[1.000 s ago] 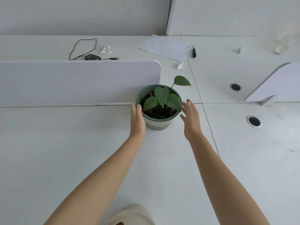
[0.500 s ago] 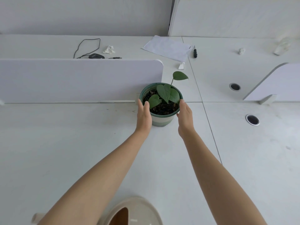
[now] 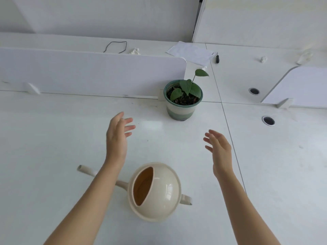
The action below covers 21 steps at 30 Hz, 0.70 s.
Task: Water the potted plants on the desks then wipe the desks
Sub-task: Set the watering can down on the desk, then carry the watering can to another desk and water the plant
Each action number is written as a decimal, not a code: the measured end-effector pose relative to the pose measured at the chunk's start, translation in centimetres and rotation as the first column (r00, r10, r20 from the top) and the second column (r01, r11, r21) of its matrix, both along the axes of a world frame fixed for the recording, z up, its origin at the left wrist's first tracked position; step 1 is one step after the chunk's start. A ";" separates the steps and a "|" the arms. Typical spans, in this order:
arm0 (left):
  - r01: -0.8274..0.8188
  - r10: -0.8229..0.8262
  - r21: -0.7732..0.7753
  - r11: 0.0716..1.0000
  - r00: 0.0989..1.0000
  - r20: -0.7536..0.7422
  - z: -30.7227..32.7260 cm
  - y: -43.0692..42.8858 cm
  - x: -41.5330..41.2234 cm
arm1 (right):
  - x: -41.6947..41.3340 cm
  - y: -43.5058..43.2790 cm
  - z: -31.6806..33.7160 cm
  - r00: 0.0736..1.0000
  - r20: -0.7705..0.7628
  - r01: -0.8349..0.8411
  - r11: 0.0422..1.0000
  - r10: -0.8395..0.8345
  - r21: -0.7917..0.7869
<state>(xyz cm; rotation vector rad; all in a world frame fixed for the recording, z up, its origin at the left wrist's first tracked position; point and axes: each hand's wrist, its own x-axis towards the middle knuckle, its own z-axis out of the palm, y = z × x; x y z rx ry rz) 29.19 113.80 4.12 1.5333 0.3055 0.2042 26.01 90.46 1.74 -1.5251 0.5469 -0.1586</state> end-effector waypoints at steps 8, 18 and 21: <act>-0.272 0.272 -0.019 0.962 0.962 0.037 -2.9 4.6 -9.7 | -7.7 2.0 -1.2 0.975 -0.035 -0.217 0.922 0.218 -0.321; -0.387 0.376 -0.055 0.920 0.915 -0.146 -8.0 4.8 -12.7 | -12.7 4.6 -3.6 0.902 -0.184 -0.428 0.869 0.391 -0.250; -0.272 0.249 -0.092 0.958 0.946 -0.209 -8.5 4.6 -12.2 | -12.9 5.1 -3.7 0.906 -0.196 -0.412 0.888 0.375 -0.206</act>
